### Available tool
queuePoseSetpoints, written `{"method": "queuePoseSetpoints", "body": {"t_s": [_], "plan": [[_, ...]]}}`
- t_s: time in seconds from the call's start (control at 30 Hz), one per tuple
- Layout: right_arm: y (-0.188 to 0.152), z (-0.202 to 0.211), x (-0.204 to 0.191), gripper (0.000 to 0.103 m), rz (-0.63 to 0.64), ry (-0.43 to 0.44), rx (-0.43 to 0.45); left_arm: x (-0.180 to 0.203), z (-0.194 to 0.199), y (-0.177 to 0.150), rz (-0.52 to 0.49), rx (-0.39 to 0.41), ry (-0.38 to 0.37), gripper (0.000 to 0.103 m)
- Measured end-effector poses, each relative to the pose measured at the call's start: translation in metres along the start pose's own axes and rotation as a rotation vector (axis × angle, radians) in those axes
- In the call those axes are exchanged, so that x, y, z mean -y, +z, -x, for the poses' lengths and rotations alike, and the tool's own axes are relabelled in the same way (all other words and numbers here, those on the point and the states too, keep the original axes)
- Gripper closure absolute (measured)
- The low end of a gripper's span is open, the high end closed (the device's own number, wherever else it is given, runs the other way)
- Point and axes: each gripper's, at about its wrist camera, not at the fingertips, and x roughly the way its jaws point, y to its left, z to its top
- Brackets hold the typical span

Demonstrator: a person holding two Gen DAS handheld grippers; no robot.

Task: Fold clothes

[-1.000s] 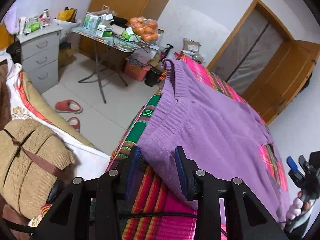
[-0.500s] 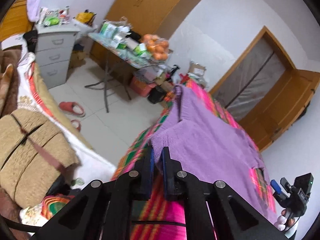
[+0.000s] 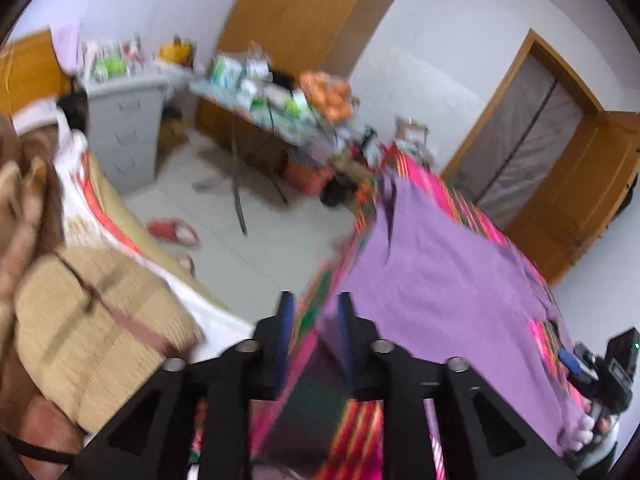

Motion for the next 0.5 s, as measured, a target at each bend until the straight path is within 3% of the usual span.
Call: {"method": "queuePoseSetpoints", "body": {"t_s": [0.03, 0.1, 0.2, 0.3, 0.4, 0.5], "plan": [[0.000, 0.000, 0.000, 0.058, 0.001, 0.002, 0.000, 0.006, -0.005, 0.008, -0.028, -0.008, -0.022, 0.062], [0.001, 0.000, 0.000, 0.058, 0.003, 0.006, 0.001, 0.020, -0.016, 0.022, -0.090, -0.030, -0.062, 0.057], [0.000, 0.000, -0.003, 0.058, 0.008, 0.016, 0.000, 0.052, -0.056, 0.033, -0.229, -0.129, -0.095, 0.057], [-0.001, 0.003, -0.002, 0.058, 0.008, 0.005, -0.002, 0.070, -0.095, 0.031, -0.299, -0.226, -0.104, 0.057], [0.001, 0.010, 0.000, 0.058, 0.005, -0.010, 0.010, 0.075, -0.113, 0.028, -0.317, -0.269, -0.102, 0.057], [0.004, 0.011, 0.002, 0.058, -0.004, -0.017, 0.017, 0.075, -0.117, 0.026, -0.320, -0.260, -0.105, 0.061]]}}
